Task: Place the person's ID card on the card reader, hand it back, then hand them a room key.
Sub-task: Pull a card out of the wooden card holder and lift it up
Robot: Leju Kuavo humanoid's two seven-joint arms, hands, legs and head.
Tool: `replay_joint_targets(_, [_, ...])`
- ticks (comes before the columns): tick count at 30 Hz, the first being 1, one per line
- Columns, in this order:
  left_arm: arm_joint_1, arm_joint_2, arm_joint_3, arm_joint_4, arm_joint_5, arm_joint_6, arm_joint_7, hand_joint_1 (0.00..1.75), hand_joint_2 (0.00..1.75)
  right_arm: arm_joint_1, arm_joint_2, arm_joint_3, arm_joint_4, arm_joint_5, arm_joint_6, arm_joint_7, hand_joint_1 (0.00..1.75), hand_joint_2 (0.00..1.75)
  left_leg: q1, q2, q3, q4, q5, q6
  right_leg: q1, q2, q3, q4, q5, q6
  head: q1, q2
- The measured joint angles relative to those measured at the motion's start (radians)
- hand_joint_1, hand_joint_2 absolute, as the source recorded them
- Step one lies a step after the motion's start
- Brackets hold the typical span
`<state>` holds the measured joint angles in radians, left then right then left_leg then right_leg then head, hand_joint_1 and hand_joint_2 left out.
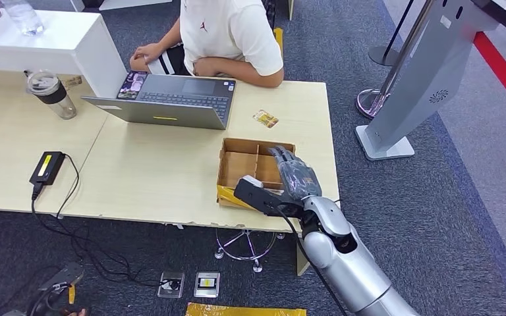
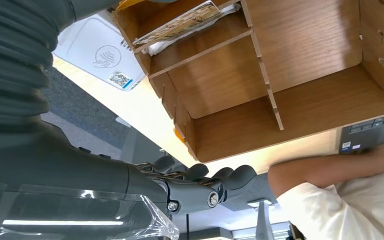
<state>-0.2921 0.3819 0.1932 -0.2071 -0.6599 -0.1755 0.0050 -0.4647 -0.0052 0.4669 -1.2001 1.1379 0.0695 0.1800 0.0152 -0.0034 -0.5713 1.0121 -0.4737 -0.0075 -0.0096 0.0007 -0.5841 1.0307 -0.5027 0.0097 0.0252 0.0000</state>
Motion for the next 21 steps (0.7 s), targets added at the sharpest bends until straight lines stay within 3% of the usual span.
replay_joint_targets(21, [-0.005, -0.006, 0.001, 0.000, -0.004, 0.000, 0.000, 0.00, 1.75, 0.004, -0.008, 0.000, 0.000, 0.002, 0.002, 0.006, 0.00, 1.75, 0.000, 0.000, 0.000, 0.000, 0.000, 0.000, 0.000, 0.000, 0.000, 0.000, 0.000, 0.000, 0.000, 0.000])
